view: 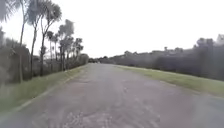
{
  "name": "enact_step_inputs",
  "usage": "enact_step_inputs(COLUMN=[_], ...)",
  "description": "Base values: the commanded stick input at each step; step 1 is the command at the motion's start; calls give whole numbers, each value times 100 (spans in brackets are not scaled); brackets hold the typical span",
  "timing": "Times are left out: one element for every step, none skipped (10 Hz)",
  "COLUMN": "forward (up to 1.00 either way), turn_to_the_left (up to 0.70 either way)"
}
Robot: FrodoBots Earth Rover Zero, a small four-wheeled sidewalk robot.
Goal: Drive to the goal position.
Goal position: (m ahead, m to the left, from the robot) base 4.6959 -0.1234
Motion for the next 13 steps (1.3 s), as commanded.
enact_step_inputs(forward=[100,100,100,100,100,100,100,100,100,100,100,100,100], turn_to_the_left=[0,0,0,0,0,0,0,0,0,0,0,0,0])
